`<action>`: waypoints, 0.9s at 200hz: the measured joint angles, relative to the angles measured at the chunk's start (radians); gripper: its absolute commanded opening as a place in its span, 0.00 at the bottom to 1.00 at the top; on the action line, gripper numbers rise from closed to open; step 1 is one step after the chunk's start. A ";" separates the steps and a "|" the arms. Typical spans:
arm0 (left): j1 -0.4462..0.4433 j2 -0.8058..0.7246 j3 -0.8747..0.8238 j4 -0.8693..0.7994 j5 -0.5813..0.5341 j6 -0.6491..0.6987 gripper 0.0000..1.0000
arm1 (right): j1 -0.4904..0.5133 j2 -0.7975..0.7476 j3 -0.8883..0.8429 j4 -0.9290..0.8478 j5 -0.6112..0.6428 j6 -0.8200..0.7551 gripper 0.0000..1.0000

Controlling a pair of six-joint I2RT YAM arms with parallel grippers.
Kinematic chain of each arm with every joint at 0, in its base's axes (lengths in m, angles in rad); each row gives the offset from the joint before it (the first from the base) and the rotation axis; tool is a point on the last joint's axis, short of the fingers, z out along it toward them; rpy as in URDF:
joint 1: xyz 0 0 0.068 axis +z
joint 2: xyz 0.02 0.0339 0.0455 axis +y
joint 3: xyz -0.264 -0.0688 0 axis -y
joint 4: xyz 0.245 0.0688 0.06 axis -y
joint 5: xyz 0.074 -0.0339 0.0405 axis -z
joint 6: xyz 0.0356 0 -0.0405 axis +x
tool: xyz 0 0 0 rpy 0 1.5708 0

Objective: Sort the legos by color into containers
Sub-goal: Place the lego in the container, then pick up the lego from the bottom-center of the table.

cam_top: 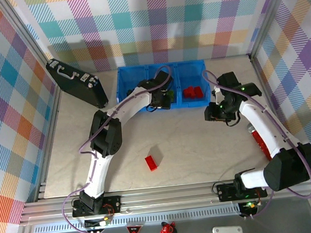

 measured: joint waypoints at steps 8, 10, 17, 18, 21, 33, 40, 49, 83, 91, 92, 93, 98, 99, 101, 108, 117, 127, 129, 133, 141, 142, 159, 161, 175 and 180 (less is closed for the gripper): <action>0.000 -0.023 -0.026 -0.005 0.011 -0.001 0.44 | 0.013 0.002 -0.001 0.005 -0.002 0.006 0.43; 0.000 -0.030 -0.034 -0.006 0.013 -0.002 0.44 | 0.016 0.003 -0.001 0.006 -0.003 0.008 0.43; 0.000 -0.052 -0.058 -0.005 0.019 -0.003 0.44 | 0.029 0.006 -0.001 0.011 -0.005 0.014 0.43; 0.000 -0.058 -0.064 -0.005 0.021 -0.004 0.44 | 0.030 0.007 -0.002 0.011 -0.005 0.015 0.43; 0.000 -0.069 -0.076 -0.004 0.024 -0.004 0.44 | 0.036 0.008 -0.002 0.013 -0.006 0.019 0.43; 0.002 -0.119 -0.125 -0.002 0.036 -0.007 0.44 | 0.063 0.017 -0.005 0.022 -0.007 0.033 0.43; 0.003 -0.148 -0.153 0.000 0.038 -0.008 0.44 | 0.081 0.024 -0.008 0.026 -0.007 0.042 0.43; 0.005 -0.184 -0.185 0.002 0.041 -0.011 0.44 | 0.107 0.034 -0.008 0.029 -0.007 0.053 0.43; 0.031 -0.309 -0.312 0.006 0.048 -0.012 0.44 | 0.218 0.091 -0.008 0.047 0.003 0.095 0.43; 0.045 -0.336 -0.346 0.008 0.051 -0.013 0.44 | 0.244 0.109 -0.007 0.050 0.006 0.106 0.43; 0.046 -0.338 -0.348 0.008 0.052 -0.013 0.44 | 0.249 0.113 -0.006 0.050 0.008 0.108 0.43; 0.047 -0.341 -0.351 0.009 0.052 -0.013 0.44 | 0.252 0.114 -0.006 0.050 0.008 0.109 0.43; 0.056 -0.357 -0.373 0.010 0.053 -0.014 0.44 | 0.267 0.126 -0.005 0.052 0.010 0.114 0.43; 0.057 -0.359 -0.376 0.011 0.053 -0.014 0.44 | 0.272 0.129 -0.004 0.052 0.011 0.116 0.43; 0.060 -0.363 -0.384 0.011 0.052 -0.014 0.44 | 0.277 0.132 -0.003 0.053 0.012 0.117 0.43; 0.072 -0.381 -0.410 0.012 0.054 -0.014 0.44 | 0.299 0.148 0.004 0.051 0.014 0.129 0.43; 0.087 -0.402 -0.441 0.015 0.055 -0.014 0.44 | 0.327 0.172 0.016 0.053 0.019 0.139 0.43; 0.106 -0.426 -0.480 0.022 0.058 -0.014 0.44 | 0.359 0.198 0.032 0.056 0.024 0.150 0.43; 0.109 -0.432 -0.488 0.023 0.060 -0.014 0.44 | 0.365 0.203 0.036 0.057 0.027 0.154 0.43; 0.119 -0.443 -0.504 0.026 0.063 -0.014 0.44 | 0.377 0.212 0.042 0.058 0.027 0.158 0.43; 0.136 -0.463 -0.532 0.029 0.066 -0.014 0.44 | 0.404 0.233 0.056 0.062 0.031 0.166 0.43; 0.137 -0.464 -0.534 0.029 0.066 -0.014 0.44 | 0.406 0.235 0.058 0.062 0.032 0.166 0.43; 0.181 -0.511 -0.587 0.030 0.072 -0.011 0.44 | 0.462 0.283 0.087 0.064 0.039 0.184 0.43; 0.184 -0.514 -0.591 0.030 0.073 -0.011 0.44 | 0.469 0.289 0.091 0.063 0.040 0.187 0.43; 0.220 -0.550 -0.620 0.029 0.079 -0.007 0.44 | 0.513 0.331 0.119 0.063 0.048 0.198 0.43; 0.232 -0.562 -0.629 0.030 0.079 -0.005 0.44 | 0.528 0.348 0.129 0.063 0.051 0.203 0.43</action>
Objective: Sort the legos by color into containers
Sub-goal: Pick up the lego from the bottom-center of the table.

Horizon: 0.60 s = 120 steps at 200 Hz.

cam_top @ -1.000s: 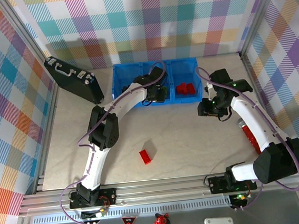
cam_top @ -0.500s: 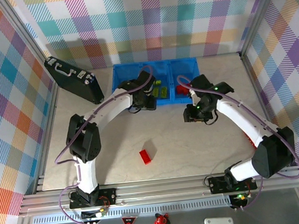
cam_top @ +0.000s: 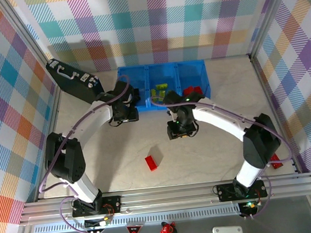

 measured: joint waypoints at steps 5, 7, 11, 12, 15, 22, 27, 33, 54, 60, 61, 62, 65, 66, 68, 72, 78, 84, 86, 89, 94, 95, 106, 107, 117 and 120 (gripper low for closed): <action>0.011 -0.012 -0.008 0.000 0.002 0.003 0.45 | 0.015 0.016 0.011 0.000 0.003 0.006 0.43; 0.016 -0.017 -0.012 0.000 0.003 0.004 0.45 | 0.023 0.024 0.016 0.000 0.005 0.008 0.42; 0.024 -0.026 -0.018 0.000 0.005 0.007 0.45 | 0.033 0.034 0.023 0.000 0.008 0.011 0.43; 0.027 -0.029 -0.021 0.000 0.006 0.008 0.45 | 0.037 0.040 0.026 0.000 0.008 0.011 0.43; 0.034 -0.036 -0.025 -0.001 0.008 0.011 0.45 | 0.047 0.048 0.032 -0.001 0.009 0.014 0.43; 0.049 -0.052 -0.037 0.000 0.010 0.016 0.45 | 0.068 0.072 0.050 -0.004 0.015 0.019 0.43; 0.060 -0.062 -0.045 0.000 0.010 0.018 0.45 | 0.083 0.089 0.062 -0.005 0.015 0.022 0.43; 0.073 -0.075 -0.054 -0.002 0.013 0.022 0.45 | 0.100 0.109 0.078 -0.005 0.019 0.026 0.43; 0.116 -0.111 -0.082 -0.003 0.018 0.038 0.45 | 0.162 0.181 0.141 -0.014 0.030 0.041 0.43; 0.128 -0.119 -0.089 -0.005 0.018 0.042 0.45 | 0.179 0.202 0.159 -0.017 0.033 0.044 0.43; 0.129 -0.120 -0.090 -0.005 0.018 0.043 0.45 | 0.180 0.204 0.162 -0.018 0.033 0.044 0.43; 0.132 -0.122 -0.092 -0.005 0.018 0.044 0.45 | 0.184 0.209 0.166 -0.019 0.034 0.045 0.43; 0.138 -0.126 -0.096 -0.005 0.018 0.045 0.45 | 0.191 0.219 0.175 -0.020 0.037 0.046 0.43; 0.139 -0.127 -0.097 -0.006 0.018 0.046 0.45 | 0.193 0.222 0.177 -0.020 0.037 0.047 0.43; 0.144 -0.130 -0.099 -0.006 0.018 0.048 0.45 | 0.200 0.229 0.183 -0.021 0.037 0.049 0.43; 0.152 -0.135 -0.105 -0.009 0.019 0.050 0.45 | 0.210 0.243 0.197 -0.024 0.041 0.052 0.43; 0.164 -0.142 -0.111 -0.011 0.021 0.053 0.45 | 0.224 0.262 0.216 -0.031 0.042 0.058 0.43; 0.175 -0.149 -0.117 -0.015 0.024 0.057 0.45 | 0.238 0.284 0.236 -0.035 0.045 0.063 0.43; 0.180 -0.152 -0.119 -0.017 0.024 0.060 0.45 | 0.242 0.291 0.242 -0.036 0.045 0.065 0.44; 0.185 -0.154 -0.121 -0.021 0.026 0.061 0.45 | 0.248 0.300 0.250 -0.038 0.047 0.068 0.44; 0.195 -0.160 -0.124 -0.027 0.026 0.066 0.45 | 0.259 0.315 0.266 -0.043 0.049 0.072 0.44; 0.198 -0.162 -0.124 -0.028 0.027 0.067 0.45 | 0.261 0.320 0.271 -0.045 0.049 0.073 0.44; 0.216 -0.176 -0.131 -0.033 0.030 0.074 0.45 | 0.279 0.352 0.306 -0.056 0.053 0.086 0.44; 0.217 -0.177 -0.131 -0.034 0.030 0.074 0.45 | 0.280 0.354 0.308 -0.056 0.053 0.087 0.44; 0.229 -0.188 -0.132 -0.043 0.032 0.079 0.45 | 0.294 0.379 0.335 -0.062 0.058 0.097 0.44; 0.232 -0.191 -0.132 -0.046 0.032 0.082 0.45 | 0.298 0.386 0.343 -0.065 0.057 0.099 0.44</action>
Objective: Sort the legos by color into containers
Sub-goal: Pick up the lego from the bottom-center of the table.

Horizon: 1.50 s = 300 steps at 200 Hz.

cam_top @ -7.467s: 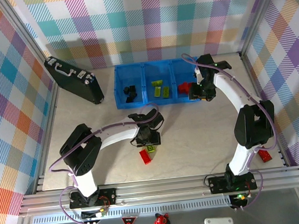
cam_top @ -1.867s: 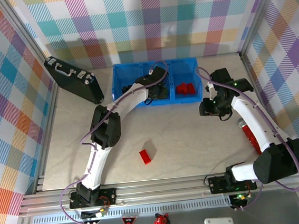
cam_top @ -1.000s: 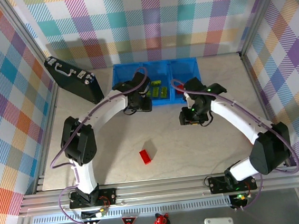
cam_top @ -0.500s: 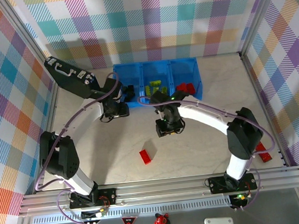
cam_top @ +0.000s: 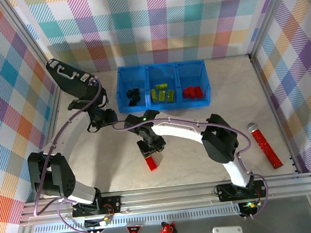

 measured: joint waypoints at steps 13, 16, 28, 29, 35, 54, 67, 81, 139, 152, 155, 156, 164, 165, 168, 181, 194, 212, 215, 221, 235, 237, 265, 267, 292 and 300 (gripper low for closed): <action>0.010 -0.013 0.000 -0.011 0.000 0.011 0.45 | 0.014 0.026 0.031 -0.008 0.002 0.014 0.45; 0.011 -0.016 0.000 -0.014 0.000 0.012 0.45 | 0.017 0.031 0.037 -0.011 0.003 0.017 0.46; 0.015 -0.025 -0.001 -0.018 -0.002 0.019 0.45 | 0.024 0.048 0.057 -0.017 0.003 0.027 0.47; 0.015 -0.026 -0.001 -0.019 -0.002 0.020 0.45 | 0.024 0.048 0.058 -0.018 0.003 0.028 0.46; 0.016 -0.032 -0.004 -0.019 -0.005 0.024 0.45 | 0.026 0.056 0.065 -0.019 0.003 0.035 0.47; 0.019 -0.051 -0.022 -0.027 -0.018 0.037 0.45 | 0.026 0.079 0.094 -0.031 0.003 0.050 0.49; 0.019 -0.058 -0.036 -0.031 -0.028 0.042 0.45 | 0.026 0.094 0.111 -0.035 0.007 0.059 0.51; 0.019 -0.058 -0.051 -0.029 -0.034 0.045 0.45 | 0.027 0.107 0.120 -0.037 0.008 0.066 0.53; 0.019 -0.058 -0.070 -0.029 -0.035 0.045 0.45 | 0.032 0.139 0.125 -0.045 0.010 0.073 0.53; 0.019 -0.058 -0.071 -0.029 -0.038 0.045 0.45 | 0.033 0.149 0.125 -0.044 0.009 0.076 0.52; 0.019 -0.058 -0.071 -0.029 -0.039 0.045 0.45 | 0.033 0.151 0.126 -0.045 0.009 0.076 0.52; 0.019 -0.058 -0.071 -0.029 -0.039 0.045 0.45 | 0.033 0.152 0.126 -0.045 0.009 0.076 0.52; 0.019 -0.058 -0.071 -0.028 -0.043 0.045 0.45 | 0.033 0.159 0.125 -0.044 0.009 0.076 0.51; 0.019 -0.058 -0.071 -0.028 -0.043 0.045 0.45 | 0.033 0.160 0.126 -0.044 0.008 0.076 0.51; 0.019 -0.058 -0.072 -0.028 -0.043 0.045 0.45 | 0.033 0.163 0.125 -0.044 0.008 0.076 0.51; 0.019 -0.058 -0.077 -0.026 -0.046 0.046 0.45 | 0.033 0.172 0.126 -0.044 0.006 0.076 0.50; 0.021 -0.058 -0.080 -0.026 -0.046 0.046 0.45 | 0.033 0.179 0.126 -0.044 0.006 0.076 0.49; 0.022 -0.058 -0.082 -0.026 -0.050 0.048 0.45 | 0.033 0.182 0.126 -0.044 0.006 0.076 0.47; 0.023 -0.058 -0.082 -0.026 -0.050 0.049 0.45 | 0.033 0.182 0.126 -0.044 0.006 0.076 0.47; 0.023 -0.058 -0.082 -0.026 -0.050 0.049 0.45 | 0.033 0.182 0.126 -0.044 0.006 0.076 0.46; 0.023 -0.058 -0.082 -0.026 -0.050 0.049 0.45 | 0.034 0.183 0.126 -0.044 0.006 0.076 0.45; 0.023 -0.058 -0.082 -0.026 -0.050 0.049 0.45 | 0.034 0.183 0.126 -0.044 0.006 0.076 0.45; 0.023 -0.058 -0.082 -0.026 -0.050 0.053 0.45 | 0.035 0.183 0.126 -0.044 0.006 0.076 0.43; 0.023 -0.058 -0.082 -0.026 -0.050 0.053 0.45 | 0.035 0.183 0.126 -0.044 0.006 0.076 0.43; 0.023 -0.058 -0.082 -0.026 -0.050 0.056 0.45 | 0.036 0.183 0.126 -0.044 0.006 0.076 0.43; 0.023 -0.058 -0.082 -0.026 -0.050 0.056 0.45 | 0.036 0.183 0.126 -0.044 0.006 0.076 0.43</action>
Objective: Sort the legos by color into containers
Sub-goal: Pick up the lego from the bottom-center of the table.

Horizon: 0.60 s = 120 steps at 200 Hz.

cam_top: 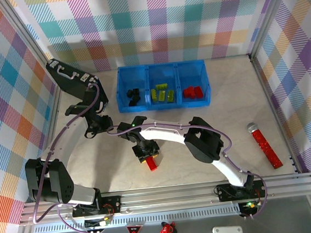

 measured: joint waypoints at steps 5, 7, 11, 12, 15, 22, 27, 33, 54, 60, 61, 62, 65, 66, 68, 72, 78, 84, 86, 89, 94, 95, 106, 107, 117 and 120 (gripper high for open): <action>0.000 0.000 0.000 0.000 0.000 0.000 0.45 | 0.000 0.000 0.000 0.000 0.000 0.000 0.44; 0.000 0.000 0.000 0.000 0.000 0.000 0.45 | 0.000 0.000 0.000 0.000 0.000 0.000 0.44; 0.000 0.000 0.000 0.000 0.000 0.000 0.45 | 0.000 0.000 0.000 0.000 0.000 0.000 0.44; 0.000 0.000 0.000 0.000 0.000 0.000 0.45 | 0.000 0.000 0.000 0.000 0.000 0.000 0.44; 0.000 0.000 0.000 0.000 0.000 0.000 0.45 | 0.000 0.000 0.000 0.000 0.000 0.000 0.44; 0.000 0.000 0.000 0.000 0.000 0.000 0.45 | 0.000 0.000 0.000 0.000 0.000 0.000 0.44; 0.000 0.000 0.000 0.000 0.000 0.000 0.45 | 0.000 0.000 0.000 0.000 0.000 0.000 0.44; 0.000 -0.001 0.000 0.000 0.000 0.000 0.45 | 0.000 0.000 0.000 0.000 0.000 0.000 0.44; 0.000 -0.001 -0.001 0.000 0.000 0.000 0.45 | 0.000 0.002 0.000 0.001 0.000 0.000 0.44; 0.000 -0.001 -0.001 0.000 0.000 0.000 0.45 | 0.000 0.003 0.000 0.002 0.000 0.000 0.44; 0.000 -0.001 -0.001 0.000 0.000 0.000 0.45 | 0.000 0.004 0.000 0.002 0.000 0.000 0.44; 0.000 -0.001 -0.001 0.000 0.000 0.000 0.45 | 0.000 0.004 0.000 0.002 0.000 0.000 0.44; 0.000 -0.001 -0.001 0.000 0.000 0.000 0.45 | 0.000 0.005 0.000 0.003 0.000 0.000 0.44; 0.000 -0.001 -0.001 0.000 0.000 0.000 0.45 | 0.000 0.005 0.000 0.003 0.000 0.000 0.44; 0.000 -0.001 -0.002 0.000 0.000 0.000 0.45 | 0.000 0.006 0.000 0.003 0.000 0.000 0.44; 0.000 -0.001 -0.002 0.000 0.000 0.001 0.45 | 0.000 0.008 0.000 0.003 0.000 0.000 0.44; 0.000 -0.001 -0.002 0.000 -0.001 0.002 0.45 | 0.000 0.011 0.000 0.003 0.000 0.000 0.44; 0.000 -0.001 -0.003 0.000 -0.002 0.003 0.45 | 0.000 0.013 0.000 0.003 0.000 0.000 0.44; 0.000 -0.001 -0.003 0.000 -0.002 0.003 0.45 | 0.000 0.013 0.000 0.003 0.000 0.000 0.44; 0.000 -0.001 -0.003 0.000 -0.003 0.003 0.45 | 0.000 0.014 0.000 0.003 0.000 0.000 0.44; 0.000 -0.001 -0.004 0.000 -0.003 0.004 0.45 | 0.000 0.015 0.000 0.003 0.000 0.000 0.44; 0.000 -0.001 -0.004 0.000 -0.003 0.004 0.45 | 0.000 0.015 0.000 0.003 0.000 0.000 0.44; 0.000 -0.001 -0.006 0.000 -0.003 0.004 0.45 | 0.000 0.015 0.000 0.003 0.000 0.000 0.43; 0.000 -0.001 -0.006 0.000 -0.003 0.004 0.45 | 0.000 0.015 0.000 0.003 0.000 0.000 0.43; 0.000 -0.001 -0.008 0.000 -0.003 0.004 0.45 | 0.000 0.015 0.000 0.003 0.000 0.000 0.41; 0.000 -0.001 -0.008 0.000 -0.003 0.004 0.45 | 0.000 0.015 0.000 0.003 0.000 0.000 0.41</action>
